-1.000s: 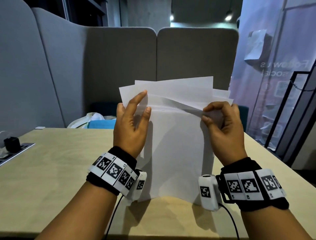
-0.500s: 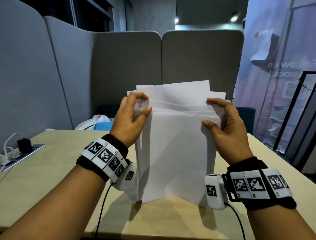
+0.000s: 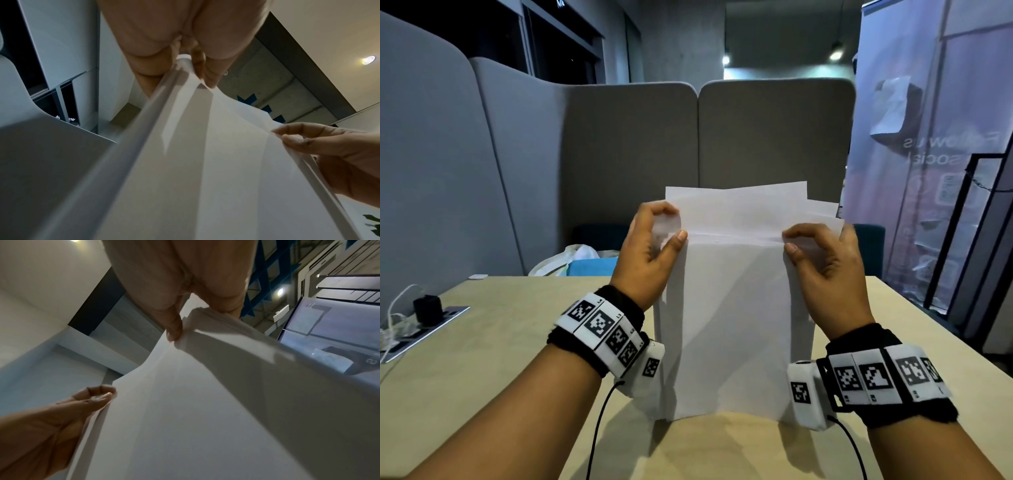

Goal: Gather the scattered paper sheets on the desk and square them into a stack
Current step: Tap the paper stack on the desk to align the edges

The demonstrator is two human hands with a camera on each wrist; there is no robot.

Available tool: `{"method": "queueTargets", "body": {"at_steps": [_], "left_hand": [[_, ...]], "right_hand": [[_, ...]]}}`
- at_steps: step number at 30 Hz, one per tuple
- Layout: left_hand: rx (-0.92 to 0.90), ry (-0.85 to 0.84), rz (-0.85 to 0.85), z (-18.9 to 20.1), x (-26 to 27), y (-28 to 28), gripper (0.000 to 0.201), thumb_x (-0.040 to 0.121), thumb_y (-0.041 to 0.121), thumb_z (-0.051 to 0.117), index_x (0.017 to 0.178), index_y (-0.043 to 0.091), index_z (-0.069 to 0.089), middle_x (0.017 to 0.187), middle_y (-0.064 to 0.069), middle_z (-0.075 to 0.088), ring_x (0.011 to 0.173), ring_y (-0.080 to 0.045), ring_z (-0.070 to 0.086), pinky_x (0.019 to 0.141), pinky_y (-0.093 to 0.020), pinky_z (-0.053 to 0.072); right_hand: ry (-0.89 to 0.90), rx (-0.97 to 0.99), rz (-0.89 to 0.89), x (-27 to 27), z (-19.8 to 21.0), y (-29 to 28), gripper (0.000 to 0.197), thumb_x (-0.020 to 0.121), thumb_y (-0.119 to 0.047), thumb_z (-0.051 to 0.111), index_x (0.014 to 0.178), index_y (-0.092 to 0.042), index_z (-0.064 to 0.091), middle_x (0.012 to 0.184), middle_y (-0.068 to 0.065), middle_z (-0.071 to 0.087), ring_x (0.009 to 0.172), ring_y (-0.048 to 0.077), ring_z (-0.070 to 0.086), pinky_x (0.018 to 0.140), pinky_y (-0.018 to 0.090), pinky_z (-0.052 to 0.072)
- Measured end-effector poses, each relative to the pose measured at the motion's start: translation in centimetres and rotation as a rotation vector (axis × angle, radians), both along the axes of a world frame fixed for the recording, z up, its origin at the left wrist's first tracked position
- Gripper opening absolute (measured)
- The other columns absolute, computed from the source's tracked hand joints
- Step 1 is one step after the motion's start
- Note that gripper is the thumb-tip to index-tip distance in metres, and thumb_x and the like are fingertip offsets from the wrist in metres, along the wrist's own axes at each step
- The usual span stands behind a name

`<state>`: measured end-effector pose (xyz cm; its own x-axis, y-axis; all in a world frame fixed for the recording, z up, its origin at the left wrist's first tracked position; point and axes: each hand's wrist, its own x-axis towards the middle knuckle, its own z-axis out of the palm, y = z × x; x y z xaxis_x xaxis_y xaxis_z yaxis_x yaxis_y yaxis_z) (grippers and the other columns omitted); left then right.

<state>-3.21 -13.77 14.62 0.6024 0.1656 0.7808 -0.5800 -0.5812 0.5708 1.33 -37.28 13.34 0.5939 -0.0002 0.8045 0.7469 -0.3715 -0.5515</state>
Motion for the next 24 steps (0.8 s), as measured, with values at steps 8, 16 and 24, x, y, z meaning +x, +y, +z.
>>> {"method": "queueTargets", "body": {"at_steps": [8, 16, 24], "left_hand": [[-0.209, -0.022, -0.035, 0.1, 0.4, -1.7, 0.042, 0.093, 0.036, 0.055, 0.129, 0.048, 0.037, 0.138, 0.005, 0.046, 0.120, -0.015, 0.053, 0.098, -0.043, 0.051], [-0.300, -0.073, -0.018, 0.4, 0.0, -2.4, 0.009, 0.099, 0.028, 0.044, 0.103, 0.022, 0.048, 0.098, 0.017, 0.058, 0.084, 0.012, 0.060, 0.069, -0.010, 0.052], [-0.408, -0.073, -0.050, 0.2, 0.3, -2.6, 0.020, 0.099, 0.027, 0.045, 0.119, 0.025, 0.043, 0.106, 0.015, 0.056, 0.086, 0.010, 0.061, 0.066, -0.011, 0.053]], "right_hand": [[0.023, 0.147, 0.126, -0.8, -0.2, 0.5, 0.058, 0.087, -0.017, 0.066, 0.131, -0.041, 0.035, 0.128, -0.018, 0.038, 0.109, -0.024, 0.039, 0.091, -0.001, 0.038], [0.048, 0.248, 0.112, -0.9, 0.4, 1.4, 0.030, 0.094, -0.027, 0.055, 0.122, -0.032, 0.046, 0.126, -0.005, 0.042, 0.105, -0.016, 0.044, 0.076, -0.008, 0.037], [-0.097, 0.460, 0.023, -0.4, 0.5, 1.9, 0.012, 0.094, -0.021, 0.057, 0.096, -0.033, 0.054, 0.103, -0.006, 0.051, 0.095, -0.007, 0.052, 0.087, 0.010, 0.045]]}}
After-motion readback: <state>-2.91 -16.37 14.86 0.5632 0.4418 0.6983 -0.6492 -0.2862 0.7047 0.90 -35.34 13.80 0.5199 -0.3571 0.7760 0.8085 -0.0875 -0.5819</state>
